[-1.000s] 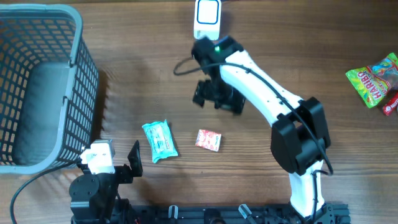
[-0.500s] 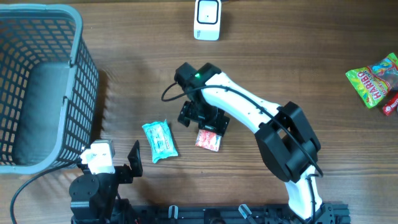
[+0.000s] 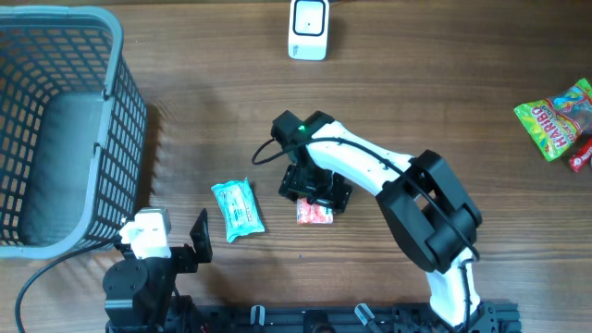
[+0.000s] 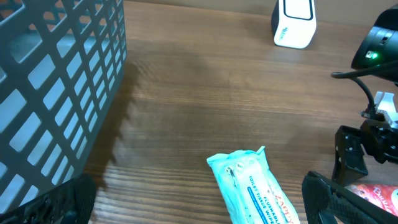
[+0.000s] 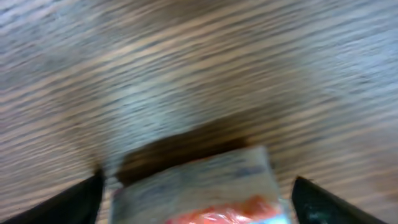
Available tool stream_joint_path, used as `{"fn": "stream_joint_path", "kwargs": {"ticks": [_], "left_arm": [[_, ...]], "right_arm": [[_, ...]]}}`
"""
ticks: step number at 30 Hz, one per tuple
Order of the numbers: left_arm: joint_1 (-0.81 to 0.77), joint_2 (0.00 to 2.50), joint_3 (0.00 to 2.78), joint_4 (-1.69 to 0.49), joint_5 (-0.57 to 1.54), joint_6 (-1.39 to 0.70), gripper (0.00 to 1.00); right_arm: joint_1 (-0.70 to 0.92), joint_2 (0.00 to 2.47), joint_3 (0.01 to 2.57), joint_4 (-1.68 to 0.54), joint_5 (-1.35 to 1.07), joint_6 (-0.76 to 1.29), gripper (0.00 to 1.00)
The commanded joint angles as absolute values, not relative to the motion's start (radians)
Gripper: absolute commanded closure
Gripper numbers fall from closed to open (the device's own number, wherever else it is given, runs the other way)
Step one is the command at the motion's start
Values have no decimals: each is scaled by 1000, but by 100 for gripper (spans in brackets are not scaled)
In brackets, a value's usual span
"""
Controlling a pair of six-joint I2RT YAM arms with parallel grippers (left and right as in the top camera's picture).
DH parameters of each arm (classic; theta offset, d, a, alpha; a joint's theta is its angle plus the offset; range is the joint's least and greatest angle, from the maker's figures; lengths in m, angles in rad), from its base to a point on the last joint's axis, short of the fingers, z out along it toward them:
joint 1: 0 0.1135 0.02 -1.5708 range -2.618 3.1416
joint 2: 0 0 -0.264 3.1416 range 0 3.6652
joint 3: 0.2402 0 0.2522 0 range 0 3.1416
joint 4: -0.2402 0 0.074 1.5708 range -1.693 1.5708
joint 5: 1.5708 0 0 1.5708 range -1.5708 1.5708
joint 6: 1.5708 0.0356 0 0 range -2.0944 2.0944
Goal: Scan the item barcode
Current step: 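Reach the right gripper down to the red-and-white snack pack, then grasp the red-and-white snack pack with the right gripper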
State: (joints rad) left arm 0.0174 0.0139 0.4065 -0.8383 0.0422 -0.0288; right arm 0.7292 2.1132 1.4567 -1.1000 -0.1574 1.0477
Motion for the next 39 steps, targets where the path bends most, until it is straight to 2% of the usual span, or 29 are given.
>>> {"fn": "stream_joint_path", "kwargs": {"ticks": [1,4,9,14,26,31,34,39], "left_arm": [[10,7,400,-836,33,-31,0],[10,7,400,-836,33,-31,0],[10,7,400,-836,33,-31,0],[10,7,400,-836,33,-31,0],[10,7,400,-836,33,-31,0],[10,7,400,-836,33,-31,0],[10,7,400,-836,33,-31,0],[10,7,400,-836,33,-31,0]], "right_arm": [[733,2141,1402,-1087,-173,1042,12],[733,2141,1402,-1073,-176,1021,22],[731,2141,1404,-1036,-198,1020,28],[727,2141,1457,-998,-356,968,35],[587,2122,1493,-995,-535,889,39],[527,2122,1493,-973,-769,781,40],[517,2122,1493,-968,-832,776,43],[517,2122,1492,-934,-1062,694,43]]}}
